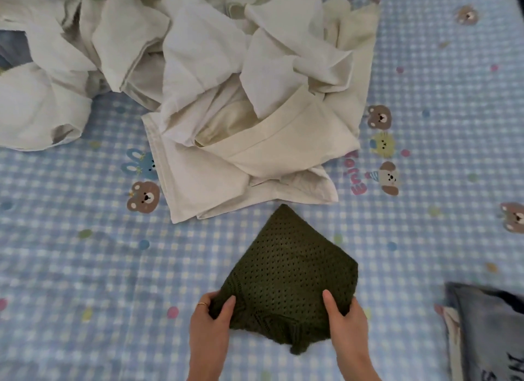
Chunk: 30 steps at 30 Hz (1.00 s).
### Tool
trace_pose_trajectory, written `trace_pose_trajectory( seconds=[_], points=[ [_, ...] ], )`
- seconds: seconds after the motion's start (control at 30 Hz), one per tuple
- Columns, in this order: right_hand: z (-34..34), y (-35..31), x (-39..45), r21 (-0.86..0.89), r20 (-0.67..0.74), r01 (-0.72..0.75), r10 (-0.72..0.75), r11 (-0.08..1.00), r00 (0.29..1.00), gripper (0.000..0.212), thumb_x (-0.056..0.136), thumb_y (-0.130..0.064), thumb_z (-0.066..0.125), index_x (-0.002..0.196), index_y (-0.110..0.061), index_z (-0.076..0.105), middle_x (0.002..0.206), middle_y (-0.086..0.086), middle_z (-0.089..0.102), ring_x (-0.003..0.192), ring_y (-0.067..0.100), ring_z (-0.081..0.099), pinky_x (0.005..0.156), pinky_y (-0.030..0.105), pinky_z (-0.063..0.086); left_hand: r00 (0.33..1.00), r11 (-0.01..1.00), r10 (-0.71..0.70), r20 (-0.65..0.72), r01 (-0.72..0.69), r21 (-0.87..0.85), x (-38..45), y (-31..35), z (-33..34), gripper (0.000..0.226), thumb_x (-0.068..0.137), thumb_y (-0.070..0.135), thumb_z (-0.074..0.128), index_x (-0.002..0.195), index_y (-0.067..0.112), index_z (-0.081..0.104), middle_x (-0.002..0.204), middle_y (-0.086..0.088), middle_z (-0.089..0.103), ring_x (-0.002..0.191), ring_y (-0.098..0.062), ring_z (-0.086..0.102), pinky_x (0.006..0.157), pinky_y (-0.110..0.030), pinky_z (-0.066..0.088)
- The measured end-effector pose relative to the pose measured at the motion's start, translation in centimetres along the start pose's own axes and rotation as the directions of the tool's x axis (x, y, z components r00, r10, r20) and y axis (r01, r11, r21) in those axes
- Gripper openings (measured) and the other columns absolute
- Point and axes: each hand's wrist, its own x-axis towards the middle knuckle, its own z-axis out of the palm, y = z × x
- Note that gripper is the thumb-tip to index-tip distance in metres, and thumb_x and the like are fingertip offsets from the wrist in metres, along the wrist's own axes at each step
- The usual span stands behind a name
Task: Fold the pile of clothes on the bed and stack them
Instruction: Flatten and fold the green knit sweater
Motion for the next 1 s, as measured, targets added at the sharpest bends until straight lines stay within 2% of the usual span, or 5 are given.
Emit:
trace_pose_trajectory(
  seconds=[0.17, 0.37, 0.6, 0.77, 1.0],
  points=[
    [-2.0, 5.9, -3.7, -0.01, -0.091, -0.242, 0.24, 0.97, 0.966, 0.063, 0.078, -0.026, 0.076, 0.127, 0.004, 0.051, 0.128, 0.024, 0.055, 0.11, 0.04, 0.055, 0.098, 0.047, 0.046, 0.996, 0.985, 0.005, 0.088, 0.011, -0.172, -0.9, 0.8, 1.6, 0.029, 0.083, 0.014, 0.07, 0.108, 0.016, 0.055, 0.099, 0.004, 0.065, 0.086, 0.001, 0.059, 0.058, -0.004, 0.044],
    [-3.6, 4.3, -0.6, -0.388, 0.013, 0.354, -0.379, 0.851, 0.925, 0.076, 0.09, -0.044, 0.054, 0.15, -0.013, 0.02, 0.149, 0.009, 0.032, 0.136, 0.025, 0.031, 0.111, 0.041, 0.031, 0.983, 0.979, -0.068, 0.17, 0.098, -0.176, -5.8, -2.5, 4.1, 0.048, 0.08, 0.0, 0.07, 0.121, 0.005, 0.044, 0.114, -0.014, 0.062, 0.089, -0.011, 0.059, 0.085, -0.028, 0.045],
    [-1.7, 2.8, 0.6, -0.381, 0.112, 0.524, -0.525, 0.762, 0.844, 0.057, 0.095, -0.04, 0.049, 0.144, -0.016, 0.033, 0.124, 0.002, 0.047, 0.105, 0.019, 0.056, 0.081, 0.023, 0.044, 0.974, 0.956, 0.042, 0.222, 0.026, -0.293, -6.7, -2.0, 5.5, 0.056, 0.092, 0.012, 0.056, 0.141, 0.022, 0.032, 0.117, 0.014, 0.055, 0.102, 0.004, 0.053, 0.087, -0.02, 0.045],
    [-5.5, 3.1, -1.5, -0.202, -0.041, 0.534, -0.552, 0.821, 0.833, 0.045, 0.094, -0.035, 0.051, 0.136, -0.02, 0.042, 0.112, -0.01, 0.041, 0.092, -0.004, 0.042, 0.075, 0.01, 0.034, 0.975, 0.968, 0.17, 0.145, -0.138, -0.21, -8.5, -1.1, 4.8, 0.024, 0.093, 0.014, 0.054, 0.109, 0.029, 0.043, 0.102, 0.003, 0.064, 0.089, -0.006, 0.064, 0.07, -0.019, 0.05],
    [-19.3, 7.0, -2.6, -0.194, -0.196, 0.382, -0.417, 0.904, 0.887, 0.05, 0.093, -0.037, 0.052, 0.139, -0.021, 0.039, 0.122, -0.004, 0.046, 0.107, 0.012, 0.048, 0.088, 0.03, 0.043, 0.9, 0.959, 0.274, 0.339, -0.232, -0.16, -16.5, 0.1, 11.8, 0.016, 0.092, 0.014, 0.055, 0.094, 0.026, 0.044, 0.088, -0.01, 0.065, 0.066, -0.007, 0.066, 0.055, -0.018, 0.05]
  ],
)
